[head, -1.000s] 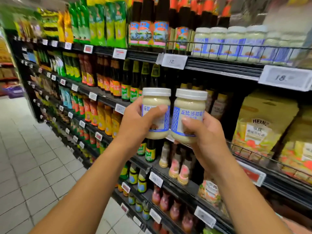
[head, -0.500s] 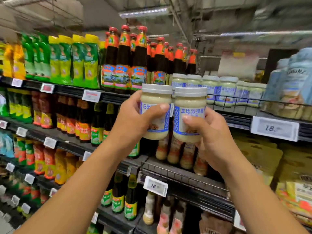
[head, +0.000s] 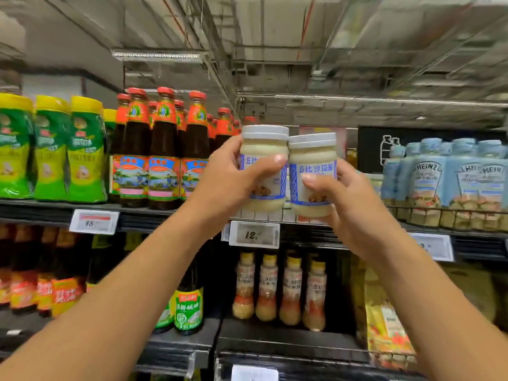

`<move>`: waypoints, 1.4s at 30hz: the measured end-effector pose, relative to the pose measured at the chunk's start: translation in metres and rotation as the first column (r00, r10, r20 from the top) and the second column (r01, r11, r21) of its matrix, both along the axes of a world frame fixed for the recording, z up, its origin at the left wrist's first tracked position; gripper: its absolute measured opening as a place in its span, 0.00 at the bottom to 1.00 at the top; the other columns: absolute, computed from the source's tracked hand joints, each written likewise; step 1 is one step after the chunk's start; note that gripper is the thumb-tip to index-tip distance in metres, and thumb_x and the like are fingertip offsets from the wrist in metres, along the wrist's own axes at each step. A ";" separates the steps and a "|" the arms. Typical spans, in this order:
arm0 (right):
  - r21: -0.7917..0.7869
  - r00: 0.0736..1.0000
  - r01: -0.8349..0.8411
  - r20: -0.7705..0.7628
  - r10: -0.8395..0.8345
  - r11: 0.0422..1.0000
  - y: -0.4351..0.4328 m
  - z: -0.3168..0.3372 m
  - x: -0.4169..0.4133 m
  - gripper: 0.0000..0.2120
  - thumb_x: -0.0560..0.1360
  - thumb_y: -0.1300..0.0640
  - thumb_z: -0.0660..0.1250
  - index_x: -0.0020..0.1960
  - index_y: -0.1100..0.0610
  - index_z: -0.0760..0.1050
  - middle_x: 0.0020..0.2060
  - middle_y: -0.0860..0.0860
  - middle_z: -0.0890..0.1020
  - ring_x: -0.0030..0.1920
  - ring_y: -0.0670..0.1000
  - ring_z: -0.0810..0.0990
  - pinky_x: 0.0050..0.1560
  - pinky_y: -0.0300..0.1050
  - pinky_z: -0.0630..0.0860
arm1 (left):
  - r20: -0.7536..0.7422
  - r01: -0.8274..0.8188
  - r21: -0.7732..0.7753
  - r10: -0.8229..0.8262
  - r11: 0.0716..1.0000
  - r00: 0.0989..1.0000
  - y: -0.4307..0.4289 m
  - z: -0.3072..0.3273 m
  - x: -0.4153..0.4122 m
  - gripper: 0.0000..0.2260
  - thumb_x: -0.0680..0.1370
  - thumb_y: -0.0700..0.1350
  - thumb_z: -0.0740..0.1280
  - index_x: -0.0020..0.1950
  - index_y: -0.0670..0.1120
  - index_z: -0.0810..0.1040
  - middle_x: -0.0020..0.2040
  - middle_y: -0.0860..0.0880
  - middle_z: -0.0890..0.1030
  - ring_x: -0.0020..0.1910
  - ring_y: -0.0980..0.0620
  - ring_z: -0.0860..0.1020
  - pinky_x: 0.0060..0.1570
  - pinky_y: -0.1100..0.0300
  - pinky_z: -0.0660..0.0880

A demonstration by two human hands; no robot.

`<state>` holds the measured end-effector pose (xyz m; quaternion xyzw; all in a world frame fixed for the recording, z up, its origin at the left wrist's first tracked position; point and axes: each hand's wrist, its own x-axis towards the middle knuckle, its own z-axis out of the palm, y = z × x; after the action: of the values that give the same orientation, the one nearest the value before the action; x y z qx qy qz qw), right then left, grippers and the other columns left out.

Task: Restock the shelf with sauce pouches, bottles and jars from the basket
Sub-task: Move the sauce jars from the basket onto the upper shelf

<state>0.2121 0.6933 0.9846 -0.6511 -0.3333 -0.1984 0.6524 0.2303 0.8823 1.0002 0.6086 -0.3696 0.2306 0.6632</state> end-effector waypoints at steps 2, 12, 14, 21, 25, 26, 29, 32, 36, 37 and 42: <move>-0.026 0.998 0.063 0.014 -0.063 0.998 -0.007 0.012 0.005 0.18 0.72 0.56 0.74 0.60 0.56 0.78 0.54 0.55 0.86 0.53 0.57 0.85 0.47 0.56 0.83 | 0.014 0.017 0.022 -0.017 1.000 1.000 -0.003 0.010 0.007 0.21 0.72 0.46 0.74 0.64 0.44 0.77 0.55 0.45 0.85 0.55 0.46 0.84 0.52 0.51 0.80; -0.258 0.938 0.343 0.044 -0.343 0.903 -0.037 0.055 0.046 0.17 0.72 0.48 0.75 0.60 0.50 0.80 0.49 0.48 0.87 0.49 0.44 0.85 0.49 0.50 0.74 | -0.043 0.077 0.182 -0.070 0.980 0.997 -0.016 0.045 0.054 0.21 0.76 0.47 0.73 0.68 0.45 0.74 0.58 0.47 0.84 0.57 0.49 0.83 0.60 0.48 0.78; -0.287 0.928 0.357 0.004 -0.371 0.889 -0.036 0.057 0.058 0.17 0.71 0.47 0.76 0.59 0.49 0.81 0.49 0.45 0.87 0.48 0.42 0.84 0.46 0.47 0.70 | -0.091 0.098 0.192 -0.082 0.976 0.992 -0.015 0.045 0.066 0.24 0.74 0.49 0.75 0.68 0.46 0.74 0.59 0.46 0.84 0.58 0.47 0.83 0.62 0.42 0.76; -0.451 0.902 0.333 -0.102 -0.419 0.828 -0.030 0.053 0.092 0.18 0.68 0.52 0.79 0.56 0.53 0.82 0.49 0.48 0.87 0.48 0.46 0.84 0.37 0.40 0.76 | -0.199 0.094 0.275 -0.039 0.957 0.979 -0.005 0.037 0.099 0.29 0.66 0.48 0.77 0.66 0.48 0.77 0.53 0.47 0.86 0.54 0.48 0.84 0.54 0.53 0.80; -0.520 0.879 0.322 -0.147 -0.454 0.791 -0.029 0.051 0.107 0.24 0.65 0.56 0.82 0.59 0.59 0.81 0.53 0.56 0.86 0.50 0.55 0.85 0.39 0.42 0.80 | -0.255 0.080 0.352 0.013 0.933 0.967 0.000 0.036 0.113 0.24 0.69 0.45 0.78 0.65 0.49 0.78 0.51 0.47 0.87 0.52 0.50 0.85 0.51 0.55 0.80; -0.542 0.876 0.312 -0.155 -0.457 0.780 -0.029 0.051 0.110 0.24 0.64 0.56 0.82 0.57 0.61 0.81 0.53 0.58 0.86 0.47 0.54 0.85 0.39 0.42 0.81 | -0.255 0.066 0.378 0.035 0.923 0.966 0.002 0.036 0.116 0.23 0.69 0.44 0.78 0.63 0.49 0.78 0.50 0.48 0.87 0.51 0.50 0.85 0.51 0.55 0.81; -0.592 0.852 0.320 -0.163 -0.498 0.740 -0.028 0.050 0.116 0.38 0.57 0.50 0.83 0.60 0.68 0.78 0.59 0.67 0.80 0.46 0.57 0.84 0.49 0.54 0.84 | -0.267 0.049 0.434 0.076 0.899 0.961 0.007 0.035 0.124 0.22 0.67 0.43 0.79 0.59 0.48 0.79 0.47 0.49 0.87 0.48 0.51 0.86 0.44 0.59 0.82; -0.631 0.842 0.313 -0.162 -0.515 0.710 -0.027 0.048 0.121 0.43 0.53 0.48 0.84 0.61 0.71 0.76 0.59 0.69 0.79 0.48 0.57 0.84 0.52 0.61 0.83 | -0.268 0.007 0.483 0.141 0.876 0.953 0.008 0.030 0.130 0.26 0.62 0.46 0.81 0.58 0.48 0.79 0.47 0.49 0.87 0.46 0.53 0.86 0.38 0.63 0.79; -0.673 0.827 0.310 -0.157 -0.540 0.671 -0.026 0.048 0.126 0.42 0.55 0.48 0.84 0.60 0.70 0.76 0.57 0.67 0.81 0.49 0.62 0.86 0.54 0.64 0.81 | -0.268 -0.032 0.527 0.202 0.849 0.942 0.011 0.023 0.139 0.23 0.64 0.48 0.81 0.57 0.51 0.80 0.48 0.51 0.87 0.50 0.52 0.85 0.51 0.53 0.80; -0.681 0.824 0.305 -0.162 -0.544 0.665 -0.026 0.049 0.126 0.40 0.56 0.48 0.85 0.60 0.69 0.76 0.57 0.66 0.82 0.48 0.61 0.87 0.54 0.64 0.81 | -0.270 -0.036 0.530 0.209 0.847 0.940 0.011 0.023 0.140 0.22 0.65 0.48 0.81 0.57 0.52 0.80 0.48 0.51 0.87 0.50 0.53 0.85 0.52 0.53 0.80; -0.670 0.834 0.272 -0.194 -0.517 0.691 -0.023 0.051 0.126 0.30 0.62 0.55 0.84 0.59 0.65 0.77 0.54 0.61 0.84 0.47 0.59 0.87 0.48 0.55 0.85 | -0.269 -0.051 0.535 0.228 0.843 0.936 0.011 0.022 0.141 0.27 0.63 0.49 0.82 0.60 0.54 0.78 0.47 0.52 0.87 0.47 0.54 0.85 0.42 0.58 0.79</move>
<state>0.3381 0.6699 1.0355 -0.9094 -0.0999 -0.0904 0.3935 0.3711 0.8937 1.0225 0.8199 -0.2586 0.0677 0.5063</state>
